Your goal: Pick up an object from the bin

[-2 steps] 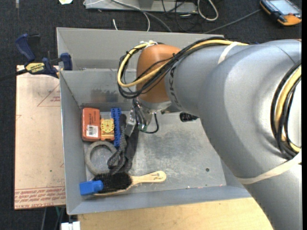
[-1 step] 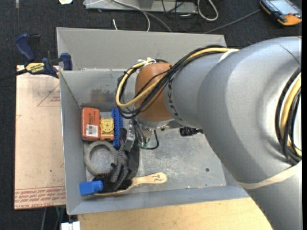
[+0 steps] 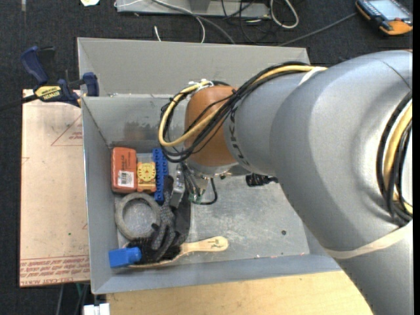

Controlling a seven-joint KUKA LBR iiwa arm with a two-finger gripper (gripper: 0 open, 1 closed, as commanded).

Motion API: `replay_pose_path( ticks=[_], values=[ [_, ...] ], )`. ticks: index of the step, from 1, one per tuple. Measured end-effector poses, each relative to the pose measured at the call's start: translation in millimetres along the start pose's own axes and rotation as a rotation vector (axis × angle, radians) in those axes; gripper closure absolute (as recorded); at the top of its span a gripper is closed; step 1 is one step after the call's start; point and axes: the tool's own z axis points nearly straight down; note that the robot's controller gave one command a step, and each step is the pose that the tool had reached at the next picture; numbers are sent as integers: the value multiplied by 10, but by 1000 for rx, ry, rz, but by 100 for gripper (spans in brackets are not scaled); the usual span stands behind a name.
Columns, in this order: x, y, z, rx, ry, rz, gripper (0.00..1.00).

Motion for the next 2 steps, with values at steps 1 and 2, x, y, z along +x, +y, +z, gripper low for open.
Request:
replay_pose_path(
  ticks=[1, 2],
  values=[
    [-62, -43, -68, -1, -1, -33, 100],
    [-118, -175, -73, -1, -1, -75, 100]
  ],
)
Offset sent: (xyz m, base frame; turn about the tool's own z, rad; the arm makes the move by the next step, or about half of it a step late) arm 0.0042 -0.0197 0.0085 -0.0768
